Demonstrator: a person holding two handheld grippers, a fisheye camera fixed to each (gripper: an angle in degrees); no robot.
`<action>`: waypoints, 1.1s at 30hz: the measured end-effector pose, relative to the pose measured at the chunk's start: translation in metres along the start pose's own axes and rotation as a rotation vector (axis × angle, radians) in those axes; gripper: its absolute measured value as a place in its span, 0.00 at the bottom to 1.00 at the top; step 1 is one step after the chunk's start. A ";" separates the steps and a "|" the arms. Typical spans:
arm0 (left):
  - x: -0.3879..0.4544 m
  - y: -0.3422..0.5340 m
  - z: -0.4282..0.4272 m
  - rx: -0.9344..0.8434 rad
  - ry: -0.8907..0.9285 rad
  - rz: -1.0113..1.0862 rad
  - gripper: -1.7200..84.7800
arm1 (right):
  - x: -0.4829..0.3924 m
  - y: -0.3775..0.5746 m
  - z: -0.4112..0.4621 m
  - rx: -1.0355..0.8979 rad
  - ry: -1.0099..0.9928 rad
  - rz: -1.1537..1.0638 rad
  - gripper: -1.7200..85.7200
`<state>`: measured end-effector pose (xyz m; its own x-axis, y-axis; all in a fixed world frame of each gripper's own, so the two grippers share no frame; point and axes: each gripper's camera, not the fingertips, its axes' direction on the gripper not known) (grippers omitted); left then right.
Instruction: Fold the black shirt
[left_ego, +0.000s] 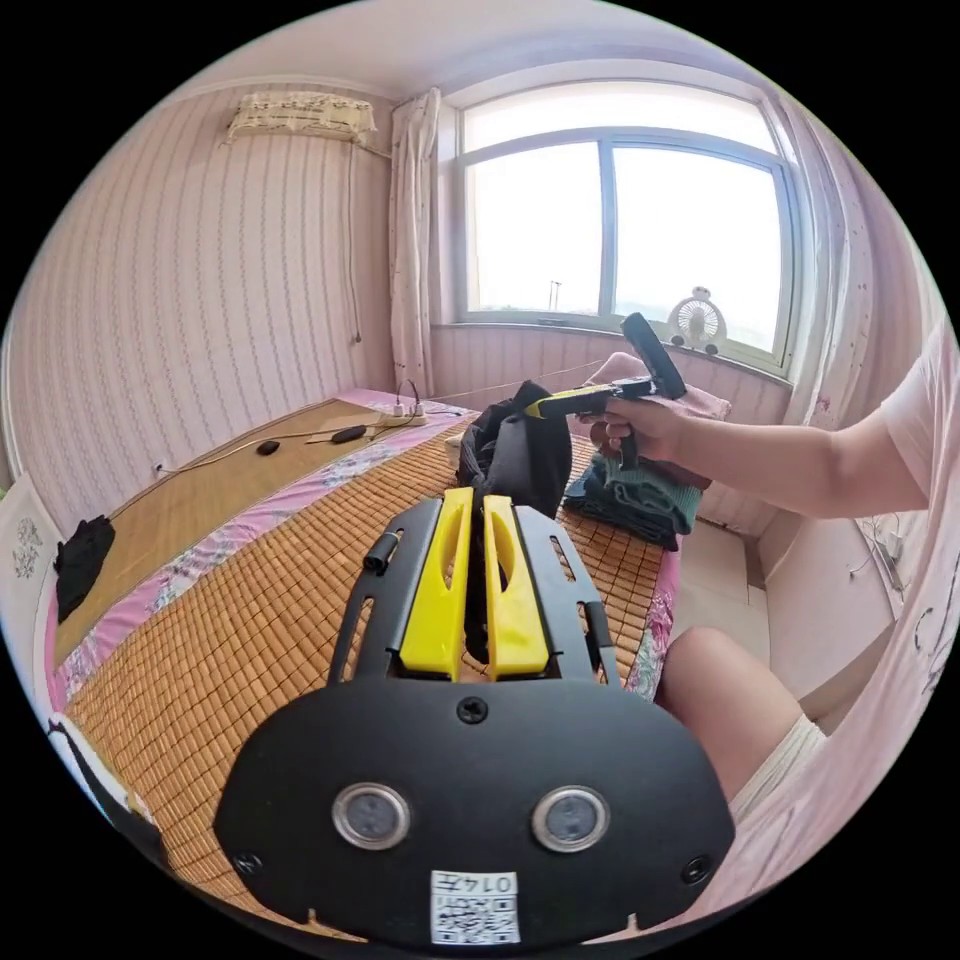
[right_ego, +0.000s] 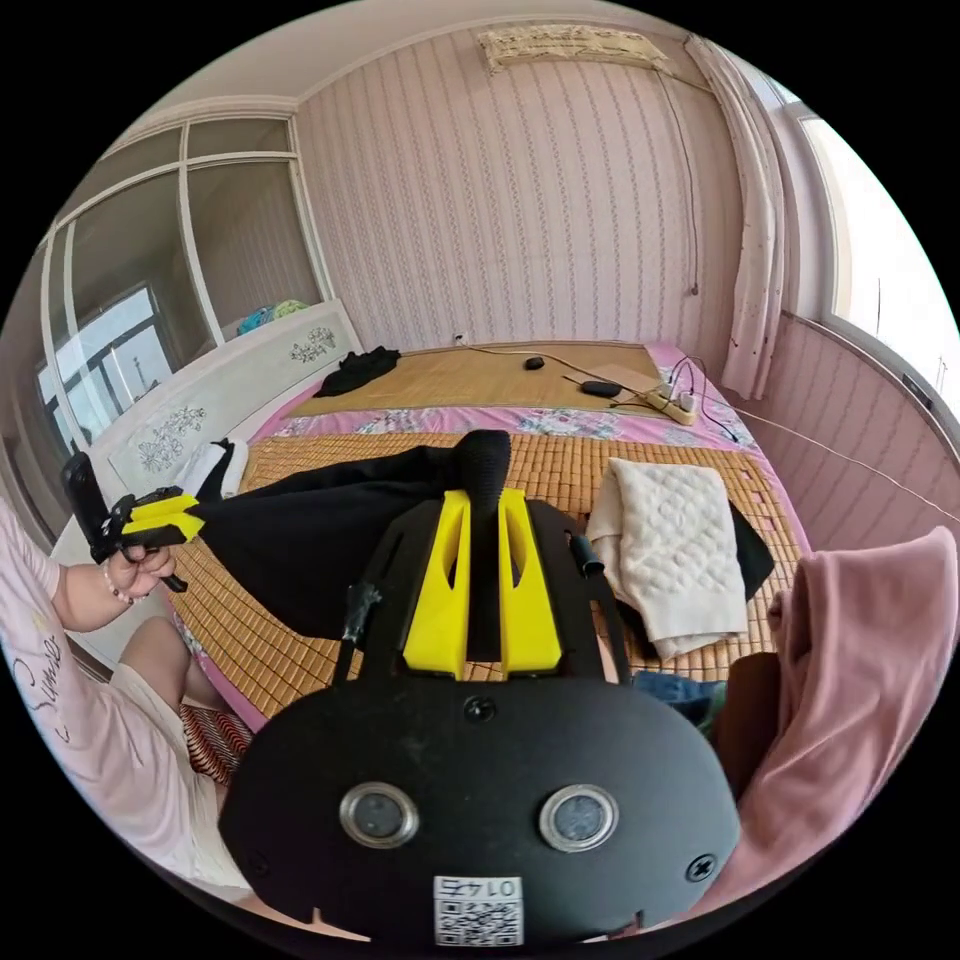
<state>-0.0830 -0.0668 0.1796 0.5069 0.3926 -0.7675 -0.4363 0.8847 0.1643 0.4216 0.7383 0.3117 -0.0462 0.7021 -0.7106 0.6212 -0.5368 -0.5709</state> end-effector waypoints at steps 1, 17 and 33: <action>0.005 -0.018 0.031 0.010 0.025 0.013 0.01 | 0.024 -0.014 -0.005 -0.040 0.049 0.008 0.08; -0.026 -0.095 0.246 -0.440 -0.120 -0.015 0.09 | 0.005 -0.029 0.010 -0.212 0.238 -0.020 0.12; -0.046 -0.027 -0.043 -0.398 -0.367 -0.014 0.08 | -0.413 0.095 -0.029 -0.315 0.121 -0.196 0.14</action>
<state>-0.1268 -0.1200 0.1836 0.7100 0.5068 -0.4889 -0.6395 0.7547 -0.1463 0.5226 0.4109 0.5629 -0.1072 0.8371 -0.5364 0.8204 -0.2303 -0.5234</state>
